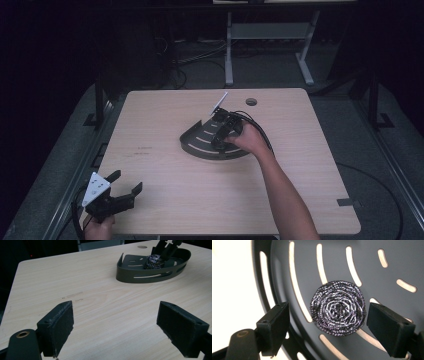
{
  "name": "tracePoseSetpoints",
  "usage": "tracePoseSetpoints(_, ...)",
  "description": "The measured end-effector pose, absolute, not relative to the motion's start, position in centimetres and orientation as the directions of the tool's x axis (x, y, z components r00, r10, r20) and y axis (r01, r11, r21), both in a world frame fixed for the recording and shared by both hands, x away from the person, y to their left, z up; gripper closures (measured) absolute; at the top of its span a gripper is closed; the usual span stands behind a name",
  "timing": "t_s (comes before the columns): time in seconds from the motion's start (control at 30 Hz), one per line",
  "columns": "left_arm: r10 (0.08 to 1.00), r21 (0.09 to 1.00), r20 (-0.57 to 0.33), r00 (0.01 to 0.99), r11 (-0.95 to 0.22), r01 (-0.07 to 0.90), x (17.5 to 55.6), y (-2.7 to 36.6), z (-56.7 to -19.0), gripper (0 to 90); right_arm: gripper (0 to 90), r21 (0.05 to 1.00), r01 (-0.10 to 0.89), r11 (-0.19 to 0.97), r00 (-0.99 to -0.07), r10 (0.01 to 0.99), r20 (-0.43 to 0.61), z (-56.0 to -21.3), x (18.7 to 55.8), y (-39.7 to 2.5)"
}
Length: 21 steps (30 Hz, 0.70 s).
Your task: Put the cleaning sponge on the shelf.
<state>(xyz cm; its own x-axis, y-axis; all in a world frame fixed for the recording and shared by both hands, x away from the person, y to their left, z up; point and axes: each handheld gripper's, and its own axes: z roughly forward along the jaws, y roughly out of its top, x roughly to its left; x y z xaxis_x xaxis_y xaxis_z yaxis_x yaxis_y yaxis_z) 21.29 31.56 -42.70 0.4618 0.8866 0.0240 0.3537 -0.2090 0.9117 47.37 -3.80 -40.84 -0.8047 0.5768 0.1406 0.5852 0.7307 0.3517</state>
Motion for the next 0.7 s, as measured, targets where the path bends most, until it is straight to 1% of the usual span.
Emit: tracePoseSetpoints(0.7, 0.886, 0.911, 0.024, 0.462, -0.21, 0.354, 21.3, 31.5, -42.7, 13.4, 18.2, 0.396, 0.581, 0.711, -0.807, 0.568, 0.164, -39.0, 45.6, -6.2)
